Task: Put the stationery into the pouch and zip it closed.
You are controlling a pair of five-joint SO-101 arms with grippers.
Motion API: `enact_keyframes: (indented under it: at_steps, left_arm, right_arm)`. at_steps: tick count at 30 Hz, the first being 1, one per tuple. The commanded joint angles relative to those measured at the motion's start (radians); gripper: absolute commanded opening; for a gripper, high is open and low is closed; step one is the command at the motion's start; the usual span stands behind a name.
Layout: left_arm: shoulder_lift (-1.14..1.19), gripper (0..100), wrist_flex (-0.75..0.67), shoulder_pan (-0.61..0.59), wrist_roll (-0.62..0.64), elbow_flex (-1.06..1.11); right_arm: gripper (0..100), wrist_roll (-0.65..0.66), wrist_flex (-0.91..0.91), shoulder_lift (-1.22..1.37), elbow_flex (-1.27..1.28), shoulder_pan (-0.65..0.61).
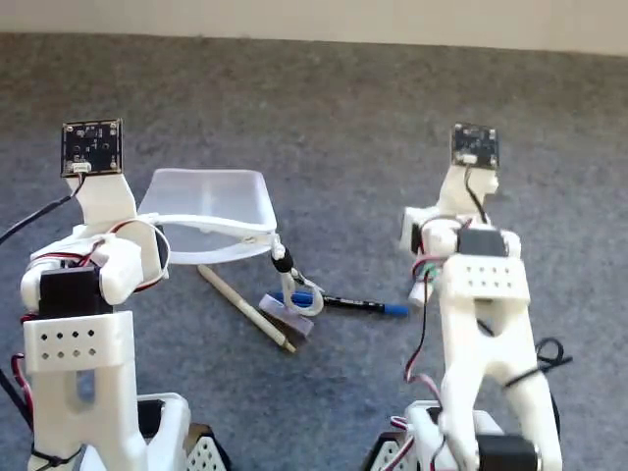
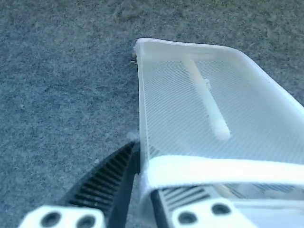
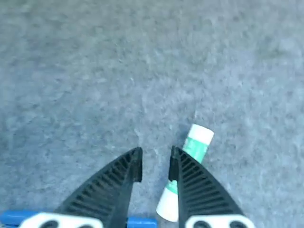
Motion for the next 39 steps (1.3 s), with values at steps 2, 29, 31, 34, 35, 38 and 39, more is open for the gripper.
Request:
enact_keyframes:
  at_steps: [2, 29, 31, 34, 35, 38, 39]
  left_arm:
    - [-0.027, 1, -0.003, -0.002, -0.005, -0.024]
    - [-0.027, 1, -0.002, -0.002, -0.008, -0.024]
    - [-0.027, 1, -0.002, -0.002, -0.008, -0.024]
    - [-0.027, 1, 0.000, -0.002, -0.008, -0.024]
    - [-0.027, 1, 0.000, -0.002, -0.008, -0.024]
    - [-0.027, 1, 0.000, -0.002, -0.008, -0.024]
    - [-0.027, 1, 0.000, -0.002, -0.008, -0.024]
  right_arm:
    - [9.9, -0.020, 0.128, 0.099, -0.177, 0.016]
    - [18.5, -0.066, 0.234, 0.610, -0.515, 0.071]
    - [18.5, -0.066, 0.229, 0.616, -0.515, 0.071]
    - [18.5, -0.066, 0.225, 0.636, -0.516, 0.071]
    - [18.5, -0.066, 0.225, 0.648, -0.516, 0.071]
    - [18.4, -0.066, 0.225, 0.691, -0.545, 0.070]
    - [18.4, -0.066, 0.226, 0.711, -0.561, 0.070]
